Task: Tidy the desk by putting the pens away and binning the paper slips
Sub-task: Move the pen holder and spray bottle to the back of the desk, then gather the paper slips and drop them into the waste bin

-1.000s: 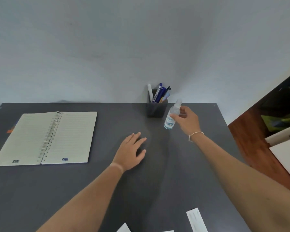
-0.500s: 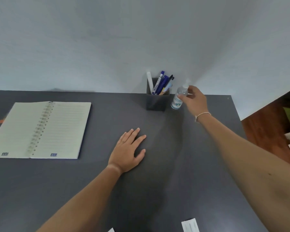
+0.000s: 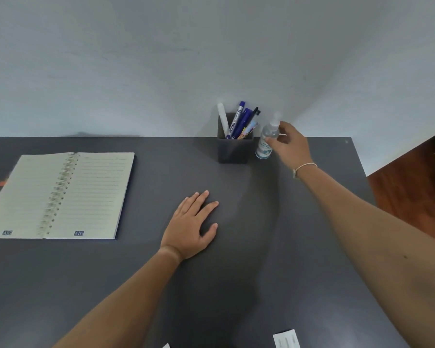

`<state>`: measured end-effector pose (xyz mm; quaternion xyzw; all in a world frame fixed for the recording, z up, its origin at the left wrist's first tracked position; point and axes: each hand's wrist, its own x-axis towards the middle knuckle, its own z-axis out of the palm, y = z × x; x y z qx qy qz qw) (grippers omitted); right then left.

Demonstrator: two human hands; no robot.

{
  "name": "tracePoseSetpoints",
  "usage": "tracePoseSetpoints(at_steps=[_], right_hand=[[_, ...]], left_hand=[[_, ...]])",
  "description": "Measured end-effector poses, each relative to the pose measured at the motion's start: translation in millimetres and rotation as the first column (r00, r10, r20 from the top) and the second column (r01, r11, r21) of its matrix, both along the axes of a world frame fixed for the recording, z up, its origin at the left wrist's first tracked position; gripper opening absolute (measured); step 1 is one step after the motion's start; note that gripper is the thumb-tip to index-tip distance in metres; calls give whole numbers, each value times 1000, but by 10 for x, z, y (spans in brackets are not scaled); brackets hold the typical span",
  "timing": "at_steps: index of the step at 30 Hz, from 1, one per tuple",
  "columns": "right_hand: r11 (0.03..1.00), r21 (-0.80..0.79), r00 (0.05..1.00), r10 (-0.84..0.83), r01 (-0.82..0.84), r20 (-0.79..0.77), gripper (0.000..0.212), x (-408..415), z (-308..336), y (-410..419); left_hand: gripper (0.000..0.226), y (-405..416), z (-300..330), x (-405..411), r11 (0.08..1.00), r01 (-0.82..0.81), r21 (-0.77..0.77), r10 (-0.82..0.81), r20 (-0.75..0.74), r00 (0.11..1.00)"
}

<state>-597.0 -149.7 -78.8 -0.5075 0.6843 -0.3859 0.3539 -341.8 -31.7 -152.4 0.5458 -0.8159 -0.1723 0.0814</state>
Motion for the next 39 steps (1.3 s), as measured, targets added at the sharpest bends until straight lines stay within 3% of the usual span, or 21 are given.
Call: tracePoseSetpoints(at_steps=[12, 16, 23, 29, 33, 39], right_hand=[[999, 28, 996, -45, 43, 73, 60, -77, -1, 161], [995, 37, 988, -95, 91, 118, 57, -135, 27, 479], [992, 106, 987, -82, 67, 141, 36, -60, -117, 1294], [976, 169, 990, 138, -141, 29, 27, 109, -297, 1947], [940, 209, 935, 309, -272, -175, 29, 129, -365, 2236], [914, 227, 873, 392, -335, -290, 30, 219, -337, 2636]], left_hand=[[60, 10, 48, -12, 999, -7, 41, 8, -14, 1000], [66, 36, 138, -42, 993, -10, 121, 10, -2, 1000], [47, 356, 428, 35, 952, -56, 300, 58, 1, 998], [42, 769, 534, 222, 926, -132, 353, 139, 7, 990], [39, 1029, 529, 313, 931, -164, 325, 168, 16, 986], [40, 1436, 537, 415, 936, -145, 320, 140, 40, 989]])
